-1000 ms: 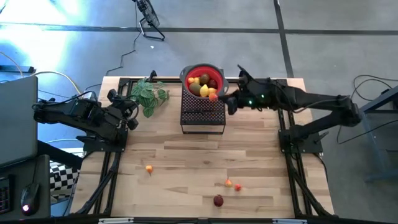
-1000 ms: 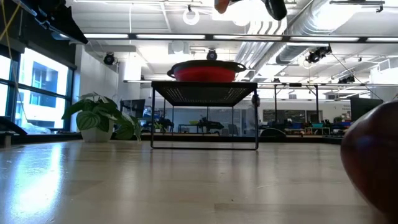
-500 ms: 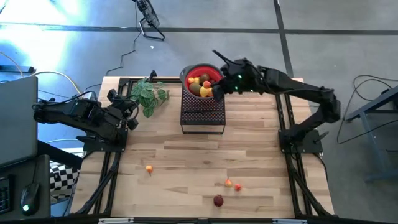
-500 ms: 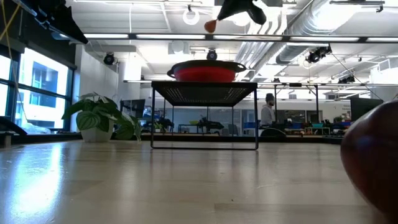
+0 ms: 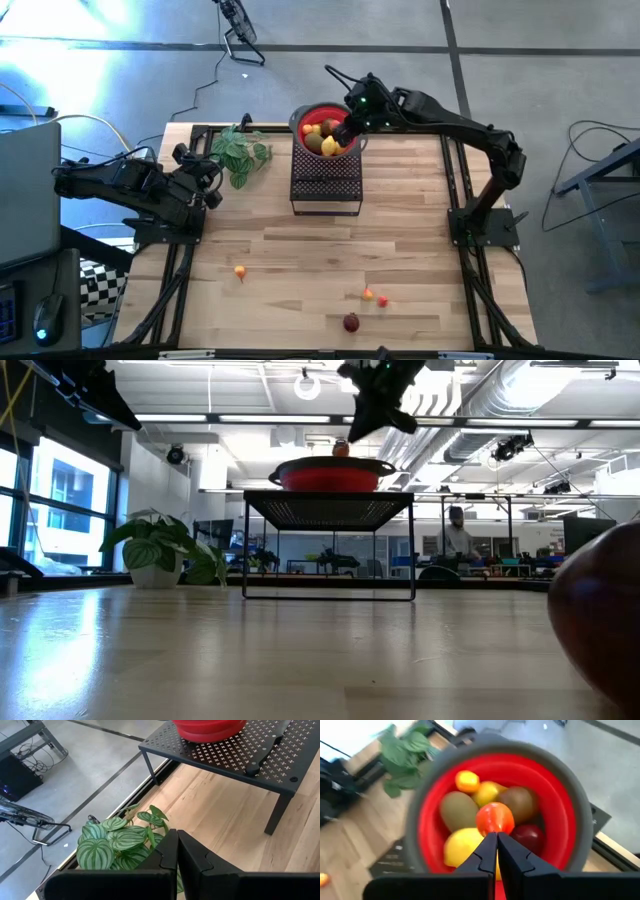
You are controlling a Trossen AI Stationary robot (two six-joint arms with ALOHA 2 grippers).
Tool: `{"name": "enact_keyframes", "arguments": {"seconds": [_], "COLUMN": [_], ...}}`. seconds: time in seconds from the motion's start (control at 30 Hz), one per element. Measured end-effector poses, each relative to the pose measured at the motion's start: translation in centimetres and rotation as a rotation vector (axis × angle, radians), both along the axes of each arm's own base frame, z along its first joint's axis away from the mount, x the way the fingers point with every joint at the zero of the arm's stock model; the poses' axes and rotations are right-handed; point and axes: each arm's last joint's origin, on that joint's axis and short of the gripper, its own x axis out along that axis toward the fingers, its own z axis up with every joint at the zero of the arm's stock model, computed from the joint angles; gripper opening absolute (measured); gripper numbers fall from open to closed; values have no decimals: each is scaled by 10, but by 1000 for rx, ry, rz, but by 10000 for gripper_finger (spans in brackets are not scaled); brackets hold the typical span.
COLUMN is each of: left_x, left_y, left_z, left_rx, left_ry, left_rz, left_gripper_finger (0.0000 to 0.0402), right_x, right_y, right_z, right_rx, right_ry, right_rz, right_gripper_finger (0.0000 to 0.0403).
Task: Pick & Place Fruit
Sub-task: Put the pear into the red strainer bowl
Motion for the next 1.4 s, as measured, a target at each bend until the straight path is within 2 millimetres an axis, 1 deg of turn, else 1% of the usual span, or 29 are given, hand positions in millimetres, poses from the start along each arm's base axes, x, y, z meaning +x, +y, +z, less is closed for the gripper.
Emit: {"name": "enact_keyframes", "arguments": {"seconds": [0.2, 0.37, 0.63, 0.77, 0.87, 1.0, 1.27, 1.4], "left_x": [0, 0, 0, 0, 0, 0, 0, 0], "left_y": [0, 0, 0, 0, 0, 0, 0, 0], "left_z": [0, 0, 0, 0, 0, 0, 0, 0], "left_rx": [0, -1, -1, -7, -14, -12, -13, -13], "left_ry": [0, 0, -5, -11, -20, -20, -21, -20], "left_rz": [0, 1, 6, 12, 18, 20, 20, 20], "left_gripper_finger": [0, 0, 0, 0, 0, 0, 0, 0], "right_x": [-1, -1, -3, 2, 10, 13, 17, 18], "right_y": [-17, -21, -25, -26, -25, -28, -28, -28], "right_z": [-17, -18, -18, -24, -29, -37, -42, -42], "right_rx": [25, -40, -107, -122, -147, -138, -162, -163], "right_ry": [89, 123, 168, 189, 201, 225, 256, 252], "right_rz": [-8, 0, 18, 43, 61, 63, 70, 71], "right_gripper_finger": [3, 3, 3, 3, 3, 3, 3, 3]}}
